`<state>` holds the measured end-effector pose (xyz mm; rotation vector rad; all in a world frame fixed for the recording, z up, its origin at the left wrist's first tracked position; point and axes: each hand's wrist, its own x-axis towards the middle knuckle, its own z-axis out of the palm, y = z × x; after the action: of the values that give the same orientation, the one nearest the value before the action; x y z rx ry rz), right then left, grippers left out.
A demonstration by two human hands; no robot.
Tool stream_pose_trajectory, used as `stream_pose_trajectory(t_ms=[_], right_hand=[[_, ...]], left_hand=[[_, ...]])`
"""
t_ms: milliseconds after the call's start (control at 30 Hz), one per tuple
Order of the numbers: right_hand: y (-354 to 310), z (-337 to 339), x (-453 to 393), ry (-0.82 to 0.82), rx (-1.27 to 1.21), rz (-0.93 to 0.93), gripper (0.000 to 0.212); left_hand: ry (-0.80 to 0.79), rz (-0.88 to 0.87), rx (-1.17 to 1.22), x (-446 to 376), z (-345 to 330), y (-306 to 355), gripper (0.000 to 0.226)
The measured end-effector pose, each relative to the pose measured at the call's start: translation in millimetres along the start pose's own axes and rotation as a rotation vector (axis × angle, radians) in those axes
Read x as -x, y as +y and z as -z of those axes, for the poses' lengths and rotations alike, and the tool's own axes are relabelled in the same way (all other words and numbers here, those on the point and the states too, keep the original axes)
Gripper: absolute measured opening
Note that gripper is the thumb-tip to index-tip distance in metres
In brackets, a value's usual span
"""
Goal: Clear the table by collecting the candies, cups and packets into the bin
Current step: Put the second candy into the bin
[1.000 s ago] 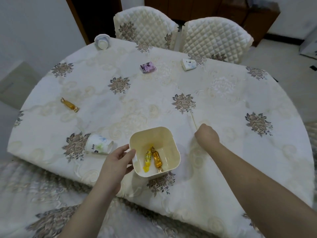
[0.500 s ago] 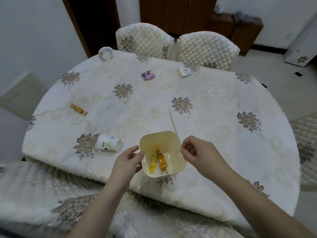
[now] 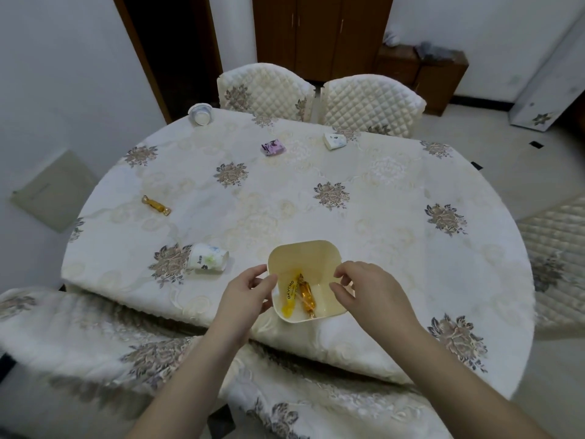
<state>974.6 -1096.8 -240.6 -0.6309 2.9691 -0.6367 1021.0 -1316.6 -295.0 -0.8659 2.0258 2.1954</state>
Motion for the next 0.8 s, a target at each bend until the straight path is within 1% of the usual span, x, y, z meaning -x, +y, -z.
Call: stream_pose_trajectory(t_ms=[200,433,533,667,800], right_hand=[[15.8,14.1,22.3,0.084,-0.012,0.048,0.023],[40.8,15.5,45.8,0.014,-0.002,0.093,0.034],[43.8,13.7,50.3,0.012,-0.014,0.122,0.037],[38.3,8.9,44.5,-0.012,-0.011,0.186,0.039],[17.3,2.1,32.8,-0.038,-0.023,0.274,0.043]], left_hand=[[0.046,0.012,-0.012,25.5,-2.9,-0.6,0.032],[0.149,0.03,0.005,66.5,-2.7,0.5,0.03],[0.195,0.016,0.019,82.2,6.3,1.4,0.024],[0.26,0.008,0.118,104.3,26.7,5.3,0.016],[0.33,0.0,0.167,126.7,49.3,9.7,0.017]])
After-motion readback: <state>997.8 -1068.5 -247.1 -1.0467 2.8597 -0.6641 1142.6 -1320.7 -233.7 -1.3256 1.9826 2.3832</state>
